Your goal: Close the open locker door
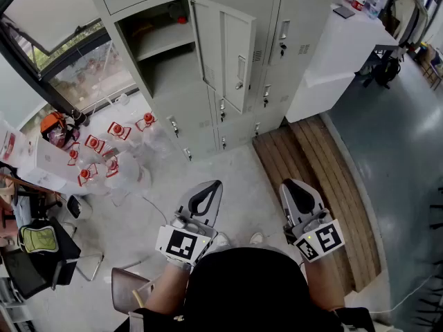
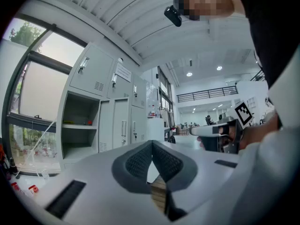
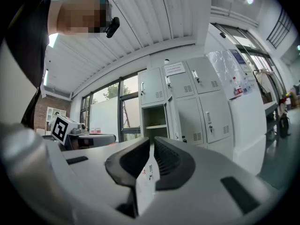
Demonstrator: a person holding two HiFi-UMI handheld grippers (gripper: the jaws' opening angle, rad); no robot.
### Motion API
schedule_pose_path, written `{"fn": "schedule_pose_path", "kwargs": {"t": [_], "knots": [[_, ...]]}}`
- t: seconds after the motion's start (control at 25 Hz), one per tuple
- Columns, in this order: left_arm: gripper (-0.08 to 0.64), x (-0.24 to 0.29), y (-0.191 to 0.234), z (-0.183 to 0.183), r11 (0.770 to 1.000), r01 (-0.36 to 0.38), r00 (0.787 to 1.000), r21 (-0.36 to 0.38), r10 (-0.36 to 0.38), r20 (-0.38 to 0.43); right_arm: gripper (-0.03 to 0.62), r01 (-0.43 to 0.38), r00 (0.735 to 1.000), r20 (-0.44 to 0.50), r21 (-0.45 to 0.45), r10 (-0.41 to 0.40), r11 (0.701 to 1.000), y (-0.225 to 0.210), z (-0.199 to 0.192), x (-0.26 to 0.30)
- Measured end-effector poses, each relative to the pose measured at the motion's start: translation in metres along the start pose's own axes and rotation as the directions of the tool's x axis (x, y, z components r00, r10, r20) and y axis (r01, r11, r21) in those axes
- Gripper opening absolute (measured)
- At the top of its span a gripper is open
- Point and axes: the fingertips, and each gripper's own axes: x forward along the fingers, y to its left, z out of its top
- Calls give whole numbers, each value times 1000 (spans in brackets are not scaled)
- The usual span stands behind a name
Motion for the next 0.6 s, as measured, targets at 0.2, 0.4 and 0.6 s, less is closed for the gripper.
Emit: {"fn": "schedule_pose_path", "kwargs": {"t": [0.2, 0.4, 0.6], "knots": [[22, -2, 10, -1, 1000, 13, 1000, 5, -13, 4, 49, 11, 1000, -4, -1, -11, 1000, 4, -1, 9], [23, -8, 31, -15, 1000, 7, 999, -15, -8, -43, 51, 47, 999, 11, -1, -47, 999, 7, -2, 20], [23, -7, 50, -9, 999, 27, 1000, -34, -27, 3, 51, 71, 997, 40, 6, -71, 997, 7, 1, 33]]}}
